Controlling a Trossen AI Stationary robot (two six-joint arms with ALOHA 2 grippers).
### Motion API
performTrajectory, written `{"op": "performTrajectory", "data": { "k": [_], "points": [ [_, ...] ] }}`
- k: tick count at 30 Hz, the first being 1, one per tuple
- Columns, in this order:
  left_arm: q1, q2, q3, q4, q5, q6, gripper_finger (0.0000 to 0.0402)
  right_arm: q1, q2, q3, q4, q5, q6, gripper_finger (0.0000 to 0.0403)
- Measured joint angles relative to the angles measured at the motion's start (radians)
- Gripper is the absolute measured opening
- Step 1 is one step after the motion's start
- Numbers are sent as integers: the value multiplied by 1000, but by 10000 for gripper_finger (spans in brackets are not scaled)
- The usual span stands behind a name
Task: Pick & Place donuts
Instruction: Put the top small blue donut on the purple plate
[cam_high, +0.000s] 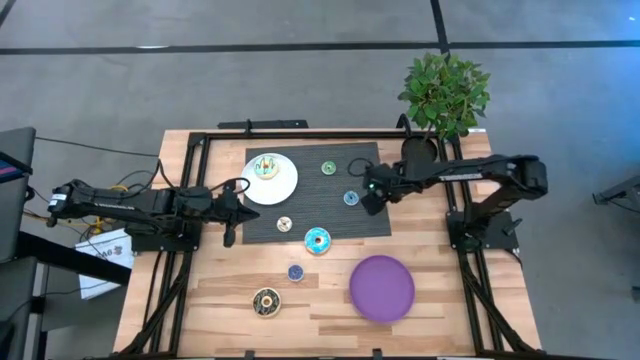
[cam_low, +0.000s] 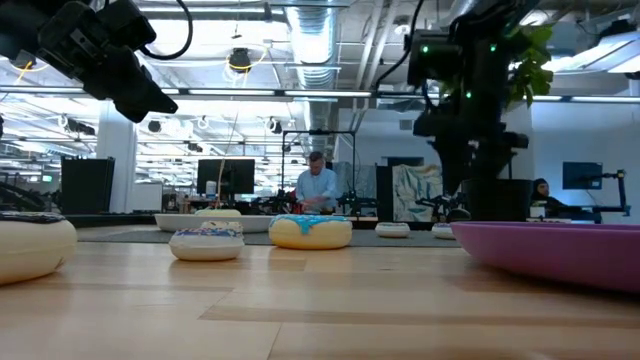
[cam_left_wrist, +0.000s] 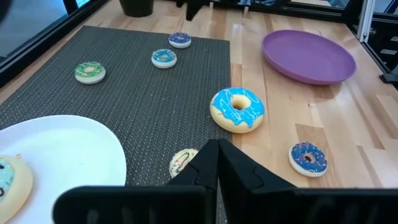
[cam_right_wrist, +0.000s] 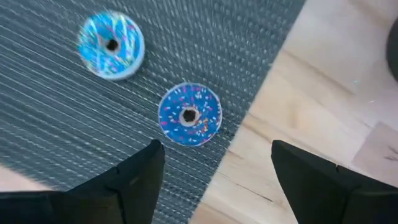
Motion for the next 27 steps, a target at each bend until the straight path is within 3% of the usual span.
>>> {"op": "performTrajectory", "data": {
  "k": [8,27],
  "points": [
    [0,0,0,0,0,-3,0,56,104,0,58,-3,0,285],
    [0,0,0,-18,6,-40,0,7,187,2,160,25,11,285]
  ]
}}
